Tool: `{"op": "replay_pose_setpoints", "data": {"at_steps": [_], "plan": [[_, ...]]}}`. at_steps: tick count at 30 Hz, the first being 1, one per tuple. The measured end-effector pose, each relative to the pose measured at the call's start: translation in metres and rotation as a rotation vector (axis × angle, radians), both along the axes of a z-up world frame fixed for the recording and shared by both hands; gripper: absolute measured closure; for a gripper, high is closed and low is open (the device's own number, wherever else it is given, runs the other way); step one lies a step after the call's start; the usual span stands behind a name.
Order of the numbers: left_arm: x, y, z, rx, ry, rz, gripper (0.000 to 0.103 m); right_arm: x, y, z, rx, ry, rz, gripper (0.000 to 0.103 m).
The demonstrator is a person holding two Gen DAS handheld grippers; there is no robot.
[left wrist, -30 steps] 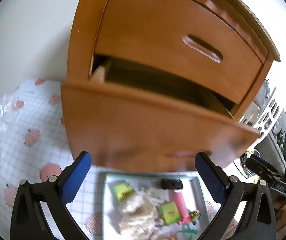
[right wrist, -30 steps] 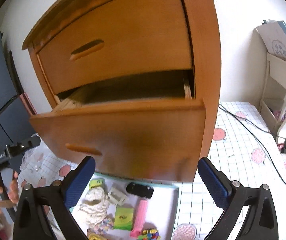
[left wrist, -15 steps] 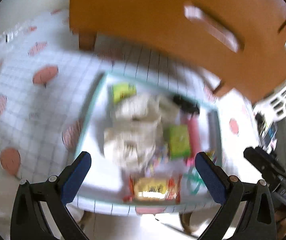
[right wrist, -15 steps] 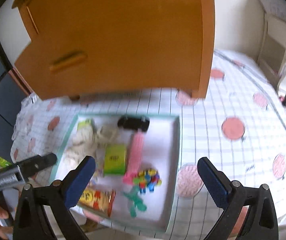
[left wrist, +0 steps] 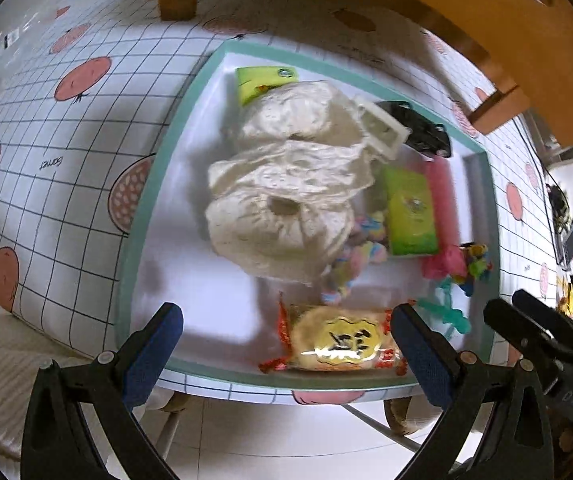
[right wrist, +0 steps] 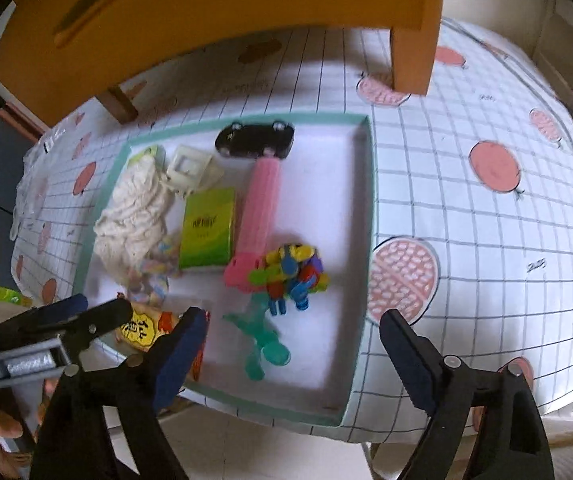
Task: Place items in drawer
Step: 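Move both tools back over the tray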
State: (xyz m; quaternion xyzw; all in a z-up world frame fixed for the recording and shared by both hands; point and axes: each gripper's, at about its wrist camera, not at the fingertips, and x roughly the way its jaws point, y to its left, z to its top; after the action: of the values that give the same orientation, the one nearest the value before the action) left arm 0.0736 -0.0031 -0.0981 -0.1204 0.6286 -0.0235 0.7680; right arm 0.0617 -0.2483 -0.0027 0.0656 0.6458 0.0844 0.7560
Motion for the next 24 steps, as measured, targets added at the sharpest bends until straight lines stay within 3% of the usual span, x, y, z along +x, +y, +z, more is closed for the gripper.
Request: {"op": "replay_pose_setpoints", "data": {"at_steps": [5, 10, 24], "plan": [[0.000, 0.005, -0.001, -0.012, 0.017, -0.003, 0.000, -0.002, 0.009, -0.006, 0.022, 0.042, 0.019, 0.027], [-0.002, 0.000, -0.003, -0.010, 0.040, -0.034, 0.000, -0.003, 0.013, -0.010, 0.045, 0.070, 0.036, 0.046], [0.000, 0.001, -0.003, 0.013, 0.025, -0.039, 0.000, -0.001, 0.014, -0.037, 0.071, 0.164, 0.015, 0.056]]}}
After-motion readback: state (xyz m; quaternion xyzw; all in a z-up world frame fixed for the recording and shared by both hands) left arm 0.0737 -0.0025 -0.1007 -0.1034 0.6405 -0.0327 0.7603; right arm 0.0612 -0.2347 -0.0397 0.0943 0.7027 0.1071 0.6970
